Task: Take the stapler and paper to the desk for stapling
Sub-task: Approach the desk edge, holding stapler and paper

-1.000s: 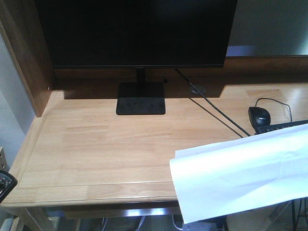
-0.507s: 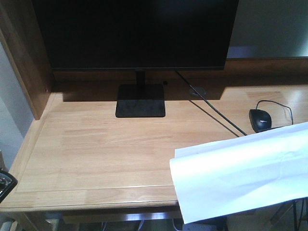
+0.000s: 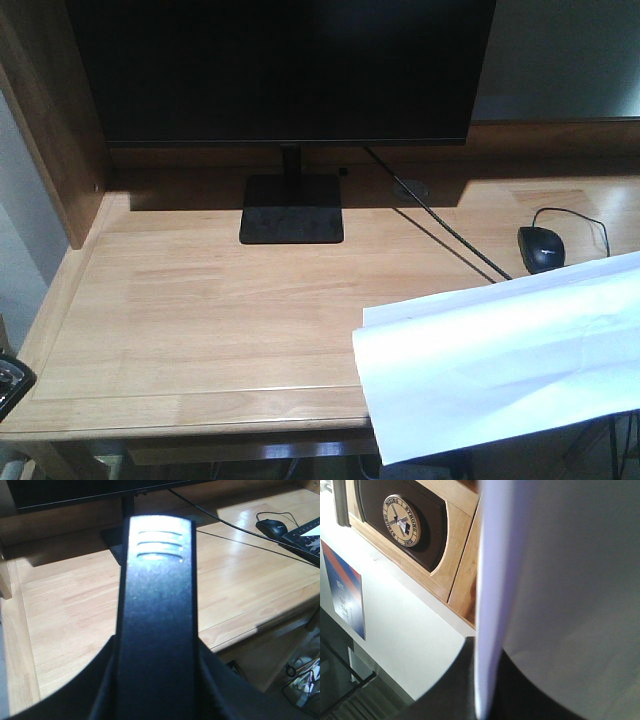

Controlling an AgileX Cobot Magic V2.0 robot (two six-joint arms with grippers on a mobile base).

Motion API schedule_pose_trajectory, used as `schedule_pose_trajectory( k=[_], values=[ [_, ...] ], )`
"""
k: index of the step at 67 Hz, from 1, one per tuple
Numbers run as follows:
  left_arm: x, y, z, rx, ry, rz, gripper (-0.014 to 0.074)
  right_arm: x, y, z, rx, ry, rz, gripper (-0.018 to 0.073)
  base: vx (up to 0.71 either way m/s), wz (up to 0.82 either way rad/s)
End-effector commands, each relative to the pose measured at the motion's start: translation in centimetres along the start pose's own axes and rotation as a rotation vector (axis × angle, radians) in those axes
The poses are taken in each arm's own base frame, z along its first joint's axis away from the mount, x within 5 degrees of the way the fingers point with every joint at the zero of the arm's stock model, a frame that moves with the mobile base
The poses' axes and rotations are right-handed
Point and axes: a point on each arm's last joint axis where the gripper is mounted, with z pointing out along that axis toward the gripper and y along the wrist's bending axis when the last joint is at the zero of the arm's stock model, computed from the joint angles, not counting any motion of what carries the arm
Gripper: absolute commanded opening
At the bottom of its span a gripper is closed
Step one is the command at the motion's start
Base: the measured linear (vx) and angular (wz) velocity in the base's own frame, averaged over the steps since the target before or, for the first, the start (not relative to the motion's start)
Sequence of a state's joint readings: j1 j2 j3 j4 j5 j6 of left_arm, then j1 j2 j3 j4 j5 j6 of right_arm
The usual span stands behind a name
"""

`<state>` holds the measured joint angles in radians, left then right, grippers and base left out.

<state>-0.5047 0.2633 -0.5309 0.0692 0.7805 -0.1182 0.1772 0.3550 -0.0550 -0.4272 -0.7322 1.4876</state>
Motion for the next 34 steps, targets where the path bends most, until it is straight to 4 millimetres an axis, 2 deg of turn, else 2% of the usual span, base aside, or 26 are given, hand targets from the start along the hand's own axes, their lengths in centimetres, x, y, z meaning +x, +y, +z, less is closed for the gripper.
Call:
schedule_pose_trajectory(
  k=[1,34],
  values=[
    [-1.7,-0.15,-0.48,0.017,-0.126,0.002,-0.0007,-0.51,1.18,0.43,-0.077,-0.018,-0.004,-0.0006,0.0,0.0],
    [-1.7,-0.15,-0.48,0.017,-0.126,0.002,-0.0007,-0.51,1.18,0.43,-0.077,-0.018,-0.004,-0.0006,0.0,0.0]
  ],
)
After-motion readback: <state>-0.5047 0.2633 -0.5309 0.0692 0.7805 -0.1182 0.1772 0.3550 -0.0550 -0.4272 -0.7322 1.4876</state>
